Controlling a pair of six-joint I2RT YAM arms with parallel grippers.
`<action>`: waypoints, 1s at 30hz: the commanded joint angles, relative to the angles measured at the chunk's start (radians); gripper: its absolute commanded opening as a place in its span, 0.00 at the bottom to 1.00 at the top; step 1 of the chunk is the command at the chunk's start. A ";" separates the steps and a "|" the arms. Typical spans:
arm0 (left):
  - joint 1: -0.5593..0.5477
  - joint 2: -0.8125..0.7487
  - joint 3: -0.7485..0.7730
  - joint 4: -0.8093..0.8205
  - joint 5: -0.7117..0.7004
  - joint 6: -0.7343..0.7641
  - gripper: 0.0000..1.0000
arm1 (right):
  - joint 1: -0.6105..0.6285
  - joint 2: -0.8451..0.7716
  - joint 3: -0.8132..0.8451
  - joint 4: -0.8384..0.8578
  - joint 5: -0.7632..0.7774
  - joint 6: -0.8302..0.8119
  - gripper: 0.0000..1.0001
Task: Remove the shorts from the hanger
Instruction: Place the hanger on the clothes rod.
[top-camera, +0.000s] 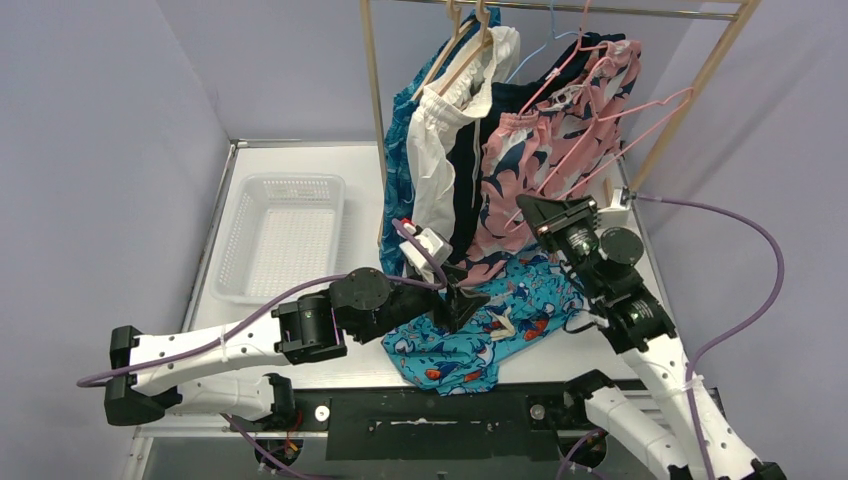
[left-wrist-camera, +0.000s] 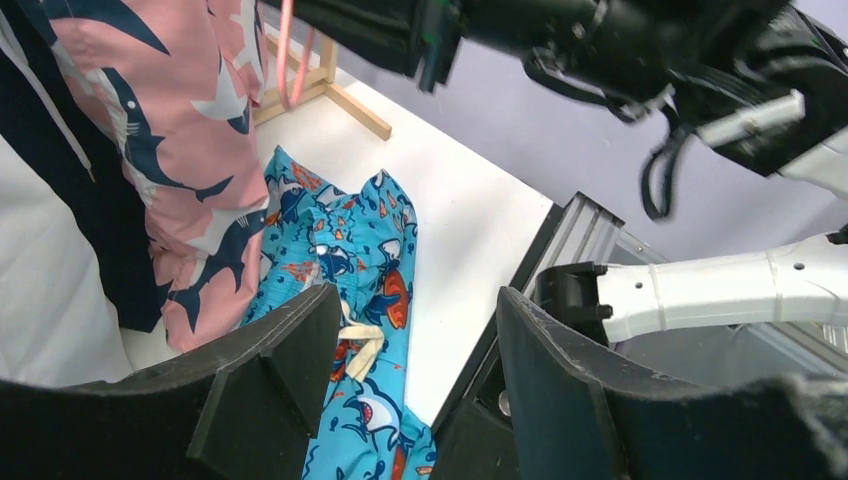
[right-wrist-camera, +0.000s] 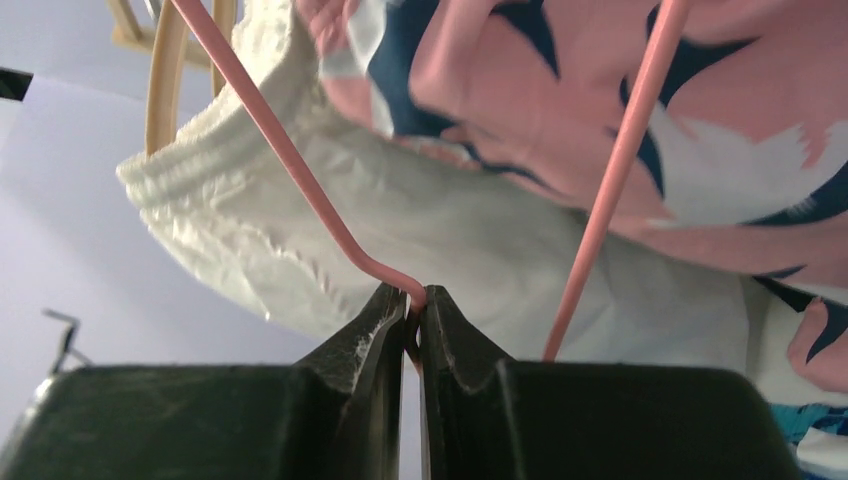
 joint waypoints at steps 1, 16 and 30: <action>-0.002 -0.036 -0.005 -0.006 0.033 -0.025 0.58 | -0.221 0.087 0.036 0.189 -0.383 0.066 0.00; 0.001 -0.024 -0.001 -0.036 0.065 -0.029 0.59 | -0.495 0.237 0.155 0.403 -0.797 0.201 0.00; 0.000 0.028 0.023 -0.084 0.087 -0.039 0.61 | -0.605 0.407 0.231 0.656 -0.825 0.452 0.00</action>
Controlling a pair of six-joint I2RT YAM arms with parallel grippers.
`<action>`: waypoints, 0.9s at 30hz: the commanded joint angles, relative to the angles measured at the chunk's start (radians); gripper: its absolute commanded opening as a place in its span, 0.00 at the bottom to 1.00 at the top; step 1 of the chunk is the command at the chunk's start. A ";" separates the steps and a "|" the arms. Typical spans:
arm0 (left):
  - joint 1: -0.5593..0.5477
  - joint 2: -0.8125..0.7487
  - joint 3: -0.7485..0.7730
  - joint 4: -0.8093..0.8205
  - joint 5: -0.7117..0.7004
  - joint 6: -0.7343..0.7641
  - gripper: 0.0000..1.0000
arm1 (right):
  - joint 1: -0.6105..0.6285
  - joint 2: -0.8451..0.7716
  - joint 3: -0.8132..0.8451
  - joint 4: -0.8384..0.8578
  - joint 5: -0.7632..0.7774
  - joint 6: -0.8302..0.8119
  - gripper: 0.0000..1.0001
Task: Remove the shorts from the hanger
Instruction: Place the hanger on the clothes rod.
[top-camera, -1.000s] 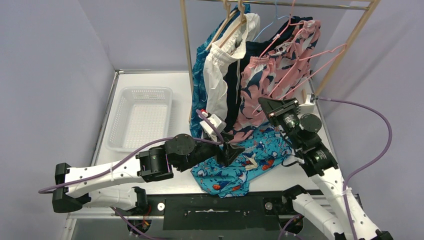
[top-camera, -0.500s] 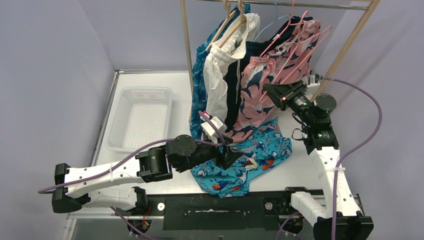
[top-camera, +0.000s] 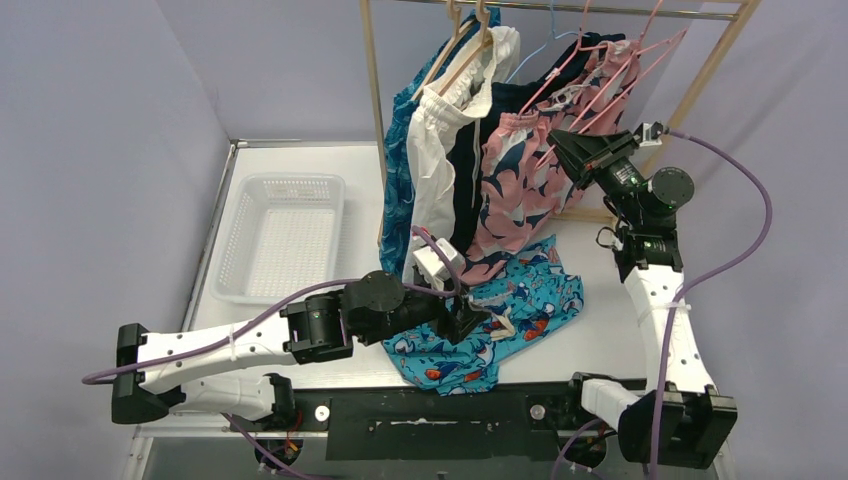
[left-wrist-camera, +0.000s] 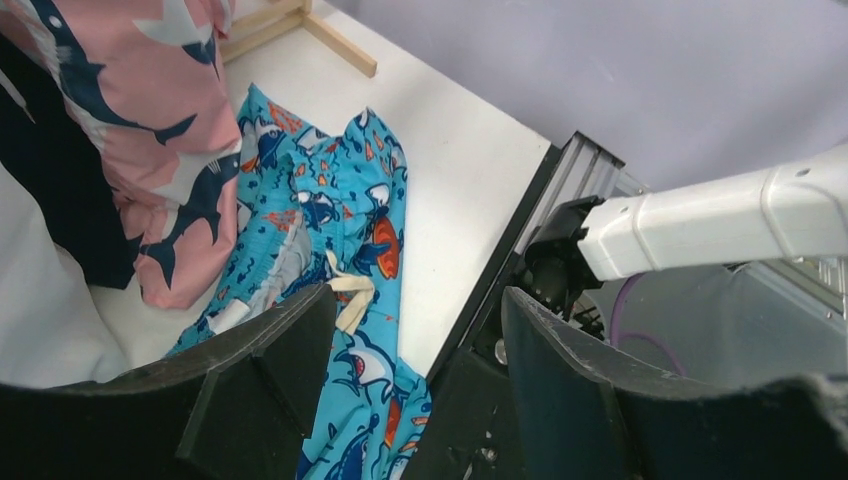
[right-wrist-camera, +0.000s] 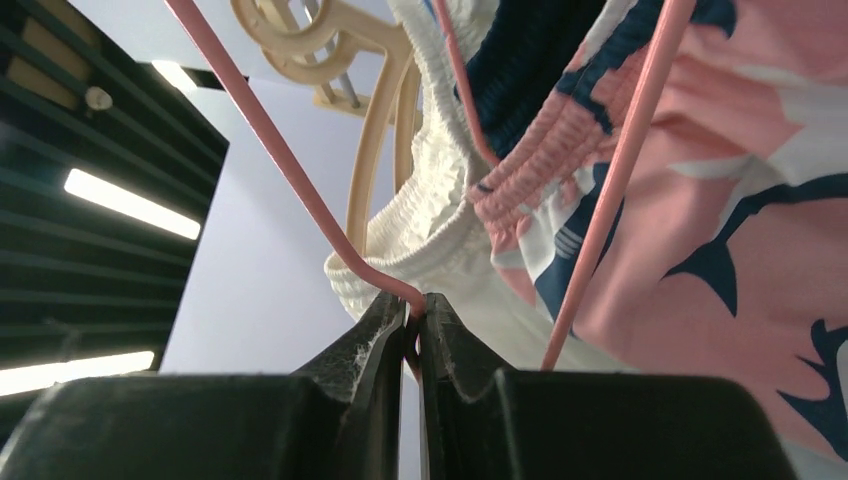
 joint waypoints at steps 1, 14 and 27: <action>0.000 0.020 0.038 -0.014 0.023 -0.009 0.61 | -0.030 0.059 0.054 0.197 -0.029 0.130 0.00; 0.002 0.041 0.035 -0.006 0.024 -0.006 0.63 | -0.064 0.150 0.151 0.217 -0.041 0.149 0.00; 0.003 0.059 0.034 -0.014 0.035 -0.017 0.64 | -0.122 0.222 0.152 0.217 -0.086 0.152 0.03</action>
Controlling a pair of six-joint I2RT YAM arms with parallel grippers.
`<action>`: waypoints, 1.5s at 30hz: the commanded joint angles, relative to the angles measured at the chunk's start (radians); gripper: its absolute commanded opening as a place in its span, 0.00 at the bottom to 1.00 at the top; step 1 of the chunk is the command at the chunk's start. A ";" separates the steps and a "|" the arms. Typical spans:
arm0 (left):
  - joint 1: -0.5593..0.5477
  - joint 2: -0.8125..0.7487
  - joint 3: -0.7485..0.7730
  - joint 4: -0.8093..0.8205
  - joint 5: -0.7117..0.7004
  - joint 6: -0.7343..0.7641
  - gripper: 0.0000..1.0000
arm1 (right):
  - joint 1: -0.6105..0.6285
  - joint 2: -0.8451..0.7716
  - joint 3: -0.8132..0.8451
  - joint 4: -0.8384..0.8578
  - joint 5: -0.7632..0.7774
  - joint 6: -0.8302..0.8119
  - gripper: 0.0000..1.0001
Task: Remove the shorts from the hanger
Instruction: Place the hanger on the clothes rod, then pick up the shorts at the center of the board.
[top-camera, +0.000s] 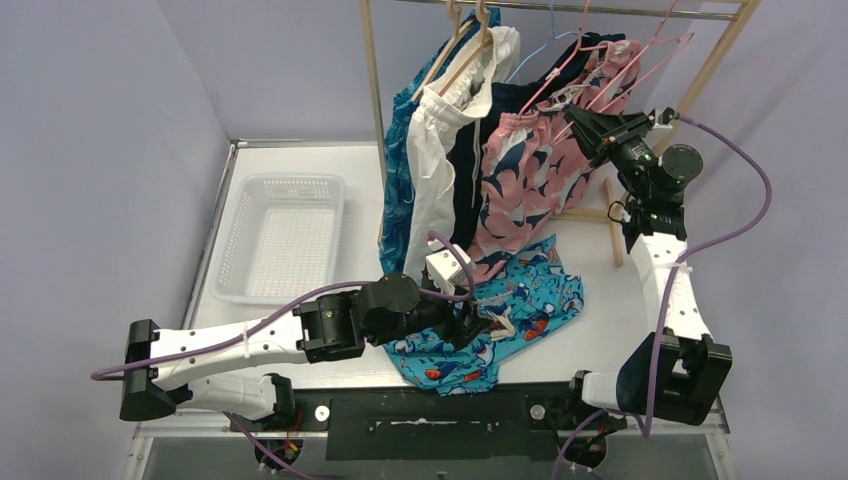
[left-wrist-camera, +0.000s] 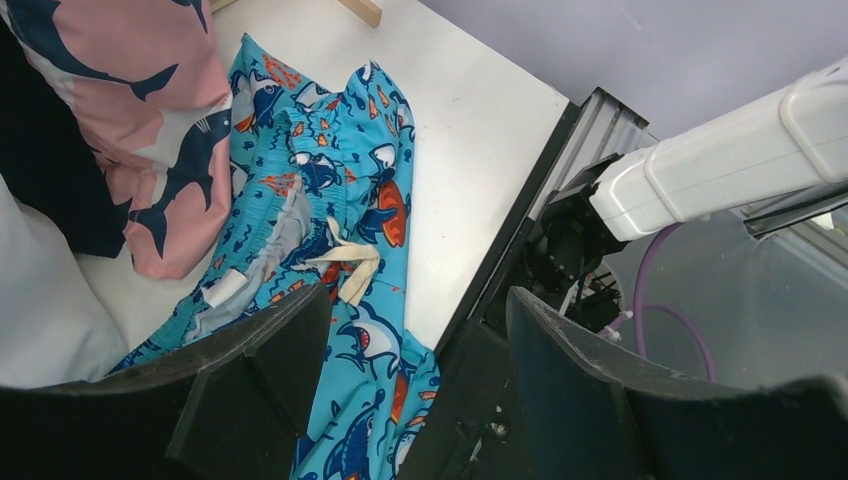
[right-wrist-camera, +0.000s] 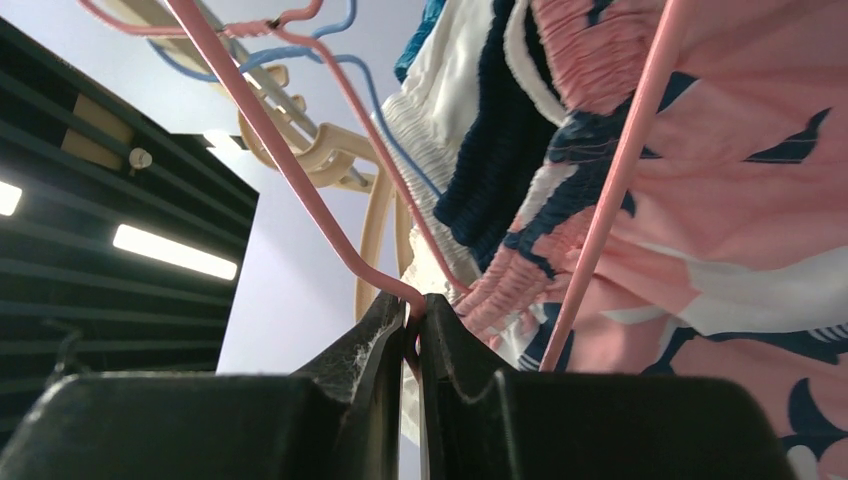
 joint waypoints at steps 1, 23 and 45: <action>0.002 0.001 0.035 0.032 0.016 -0.012 0.64 | -0.016 0.004 0.048 0.070 -0.037 -0.002 0.03; 0.009 -0.011 0.023 0.000 0.001 -0.016 0.68 | -0.054 -0.175 -0.098 -0.006 -0.053 -0.133 0.56; 0.037 -0.041 -0.092 -0.075 -0.083 -0.075 0.73 | -0.057 -0.705 -0.473 -0.995 0.325 -0.872 0.70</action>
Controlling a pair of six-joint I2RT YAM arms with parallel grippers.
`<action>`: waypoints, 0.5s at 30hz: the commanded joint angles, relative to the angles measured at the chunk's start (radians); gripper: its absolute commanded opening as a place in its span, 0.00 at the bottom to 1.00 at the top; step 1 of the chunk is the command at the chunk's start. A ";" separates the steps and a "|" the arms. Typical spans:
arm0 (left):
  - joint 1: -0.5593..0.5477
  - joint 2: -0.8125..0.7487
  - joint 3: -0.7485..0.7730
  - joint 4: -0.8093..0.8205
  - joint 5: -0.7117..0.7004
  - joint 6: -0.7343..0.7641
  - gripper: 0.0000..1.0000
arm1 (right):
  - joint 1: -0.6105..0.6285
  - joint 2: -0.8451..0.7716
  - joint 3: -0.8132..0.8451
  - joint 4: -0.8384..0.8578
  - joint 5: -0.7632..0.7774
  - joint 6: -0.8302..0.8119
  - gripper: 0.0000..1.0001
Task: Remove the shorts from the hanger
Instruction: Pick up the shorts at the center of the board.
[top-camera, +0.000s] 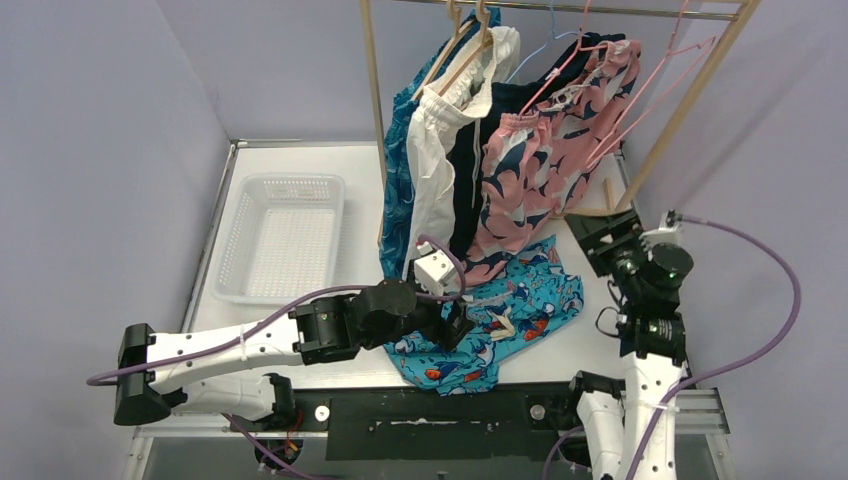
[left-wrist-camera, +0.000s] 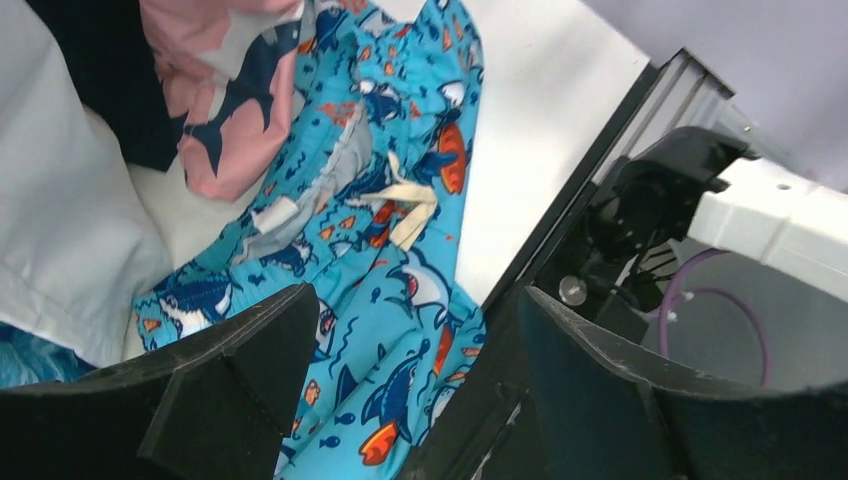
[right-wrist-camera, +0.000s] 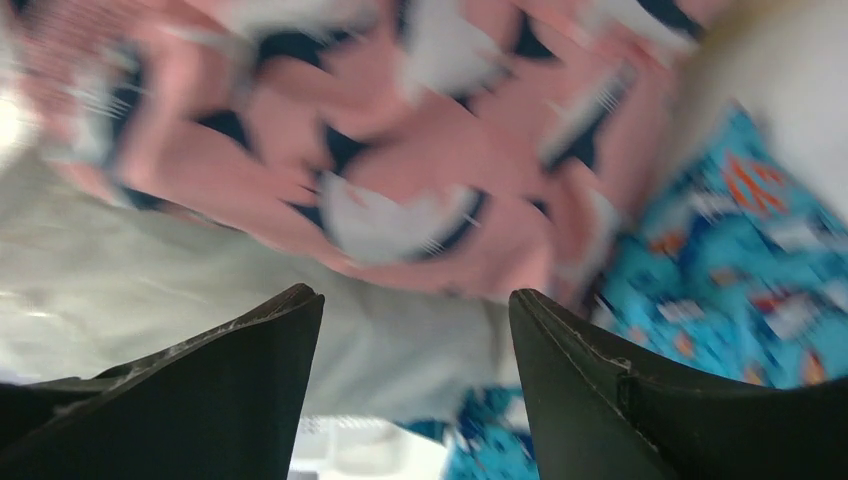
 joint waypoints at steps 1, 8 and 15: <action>0.017 0.012 -0.033 0.006 -0.021 -0.039 0.74 | -0.005 -0.110 -0.166 -0.294 0.052 -0.117 0.70; 0.047 0.189 -0.010 0.120 0.059 -0.003 0.79 | -0.005 -0.358 -0.422 -0.367 0.022 0.070 0.67; 0.110 0.486 0.121 0.175 0.121 0.103 0.83 | -0.006 -0.461 -0.401 -0.404 0.112 0.081 0.67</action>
